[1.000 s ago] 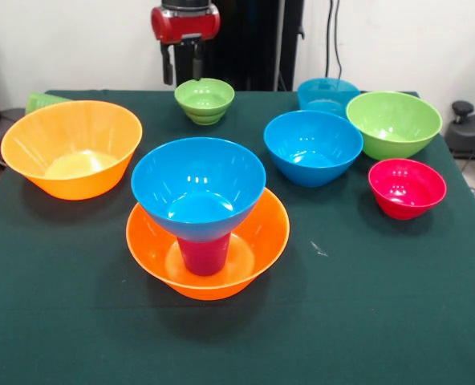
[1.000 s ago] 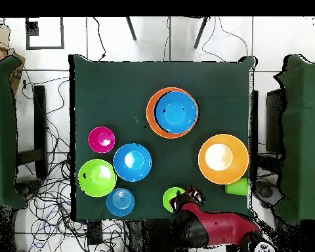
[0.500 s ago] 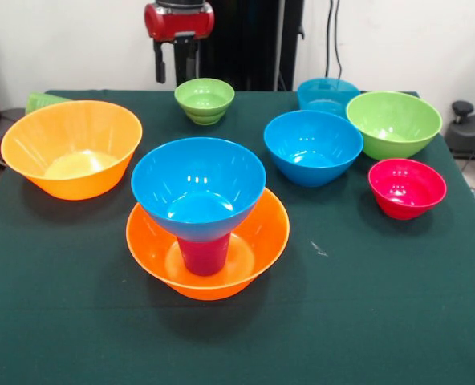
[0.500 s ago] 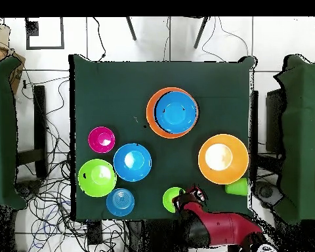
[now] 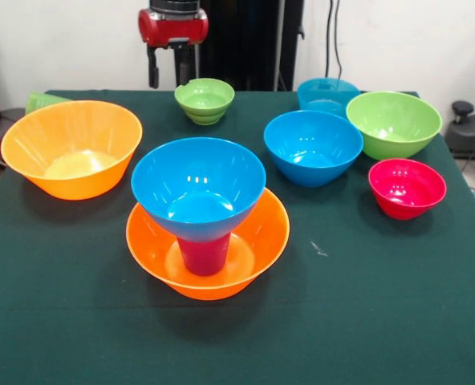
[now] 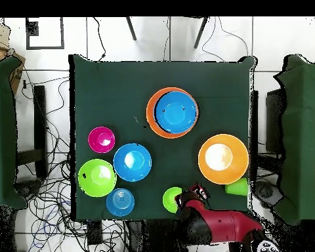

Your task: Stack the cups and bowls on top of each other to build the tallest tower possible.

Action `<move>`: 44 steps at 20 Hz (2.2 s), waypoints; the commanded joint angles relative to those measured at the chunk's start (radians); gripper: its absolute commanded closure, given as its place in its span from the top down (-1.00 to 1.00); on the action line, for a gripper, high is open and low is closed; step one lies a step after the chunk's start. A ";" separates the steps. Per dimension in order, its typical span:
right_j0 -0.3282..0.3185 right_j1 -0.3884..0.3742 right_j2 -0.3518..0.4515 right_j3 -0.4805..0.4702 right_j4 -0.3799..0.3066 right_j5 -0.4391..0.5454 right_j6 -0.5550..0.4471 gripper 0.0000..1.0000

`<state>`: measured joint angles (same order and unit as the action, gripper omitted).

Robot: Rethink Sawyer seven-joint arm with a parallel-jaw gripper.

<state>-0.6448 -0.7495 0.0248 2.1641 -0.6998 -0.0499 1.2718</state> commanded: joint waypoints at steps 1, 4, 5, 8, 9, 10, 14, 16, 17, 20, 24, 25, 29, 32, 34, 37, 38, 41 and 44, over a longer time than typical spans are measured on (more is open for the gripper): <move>0.035 0.061 0.059 -0.095 -0.022 -0.023 0.126 1.00; 0.030 0.038 0.083 -0.094 -0.008 0.015 0.119 1.00; 0.030 0.031 0.087 -0.093 -0.004 0.025 0.118 1.00; 0.033 0.020 0.093 -0.093 0.003 0.042 0.115 1.00; 0.033 0.020 0.094 -0.094 0.004 0.045 0.114 1.00; 0.033 0.020 0.096 -0.095 0.005 0.048 0.114 1.00; 0.035 0.025 0.096 -0.105 0.001 0.053 0.109 1.00; 0.039 0.026 0.092 -0.109 0.001 0.053 0.109 1.00; 0.042 0.027 0.090 -0.111 0.002 0.054 0.110 1.00; 0.049 0.032 0.086 -0.115 0.000 0.057 0.108 1.00; 0.042 0.043 0.096 -0.117 0.004 0.070 0.106 1.00; 0.037 0.047 0.103 -0.118 0.006 0.072 0.106 1.00; 0.036 0.075 0.103 -0.134 0.002 0.059 0.109 1.00; 0.028 0.100 0.105 -0.146 -0.003 0.046 0.111 1.00; 0.029 0.111 0.102 -0.152 -0.005 0.039 0.113 1.00; 0.025 0.114 0.108 -0.154 -0.002 0.045 0.112 1.00; 0.024 0.113 0.111 -0.154 -0.001 0.047 0.112 1.00; 0.063 0.113 0.065 -0.166 -0.002 0.015 0.127 1.00; 0.032 0.114 0.103 -0.153 0.004 0.076 0.105 1.00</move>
<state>-0.6282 -0.6874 0.0363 2.0821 -0.7000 -0.0497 1.2718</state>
